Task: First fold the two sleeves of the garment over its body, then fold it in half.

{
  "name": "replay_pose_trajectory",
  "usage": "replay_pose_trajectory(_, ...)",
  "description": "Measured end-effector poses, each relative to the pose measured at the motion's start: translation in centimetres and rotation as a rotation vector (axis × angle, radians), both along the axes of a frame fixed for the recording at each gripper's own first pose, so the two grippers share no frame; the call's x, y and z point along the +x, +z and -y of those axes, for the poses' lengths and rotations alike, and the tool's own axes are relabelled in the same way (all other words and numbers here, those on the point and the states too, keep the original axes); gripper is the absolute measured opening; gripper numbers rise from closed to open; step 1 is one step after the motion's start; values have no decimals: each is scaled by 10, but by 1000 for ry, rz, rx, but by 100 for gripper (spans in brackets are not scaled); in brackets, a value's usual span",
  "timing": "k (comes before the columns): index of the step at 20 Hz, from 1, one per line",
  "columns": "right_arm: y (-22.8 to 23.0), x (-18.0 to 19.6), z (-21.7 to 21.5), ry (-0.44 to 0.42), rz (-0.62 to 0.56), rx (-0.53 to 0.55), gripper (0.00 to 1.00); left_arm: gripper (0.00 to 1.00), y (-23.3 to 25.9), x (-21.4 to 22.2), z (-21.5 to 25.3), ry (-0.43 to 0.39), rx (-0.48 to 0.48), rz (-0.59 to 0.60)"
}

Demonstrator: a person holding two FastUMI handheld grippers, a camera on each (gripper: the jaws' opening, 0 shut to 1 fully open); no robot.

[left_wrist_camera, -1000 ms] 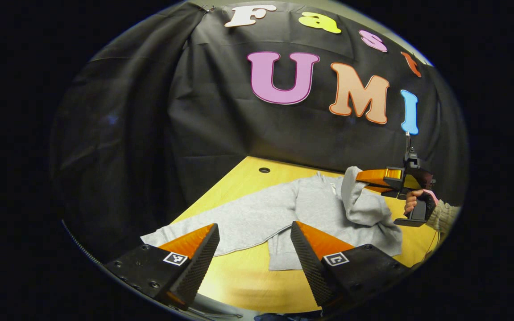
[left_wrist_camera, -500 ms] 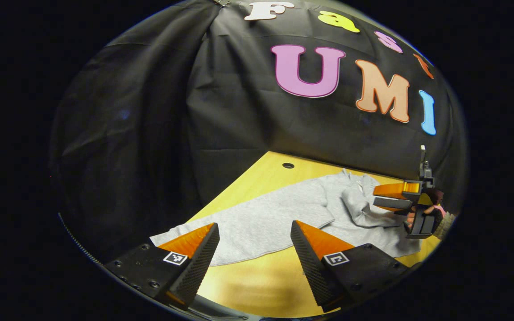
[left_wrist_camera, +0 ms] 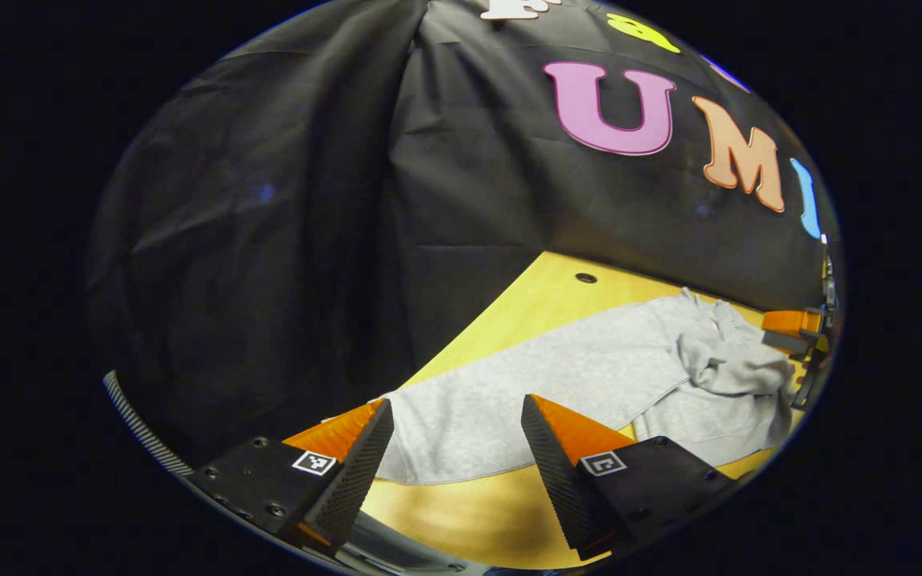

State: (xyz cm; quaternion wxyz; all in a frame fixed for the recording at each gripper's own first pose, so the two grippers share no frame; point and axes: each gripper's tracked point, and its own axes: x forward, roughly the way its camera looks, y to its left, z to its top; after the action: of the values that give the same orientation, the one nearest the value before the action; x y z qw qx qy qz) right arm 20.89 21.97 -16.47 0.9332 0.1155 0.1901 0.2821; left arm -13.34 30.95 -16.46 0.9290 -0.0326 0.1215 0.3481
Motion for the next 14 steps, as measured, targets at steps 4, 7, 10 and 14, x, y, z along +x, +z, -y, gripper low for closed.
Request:
replay_pose_trajectory(4, 21, -13, 41, -69, 70, -63, 98, 94, -34, -20, -21, 80, -73, -60)
replay_pose_trajectory(7, 38, -30, 76, -132, 112, -97, 93, 94, -51, -23, -27, 115, -115, -92)
replay_pose_trajectory(10, 51, -46, 112, -208, 160, -146, 98, 94, -65, -23, -37, 122, -102, -137)
replay_pose_trajectory(14, 60, -72, 145, -287, 173, -155, 98, 93, -75, -18, -41, 106, -97, -186)
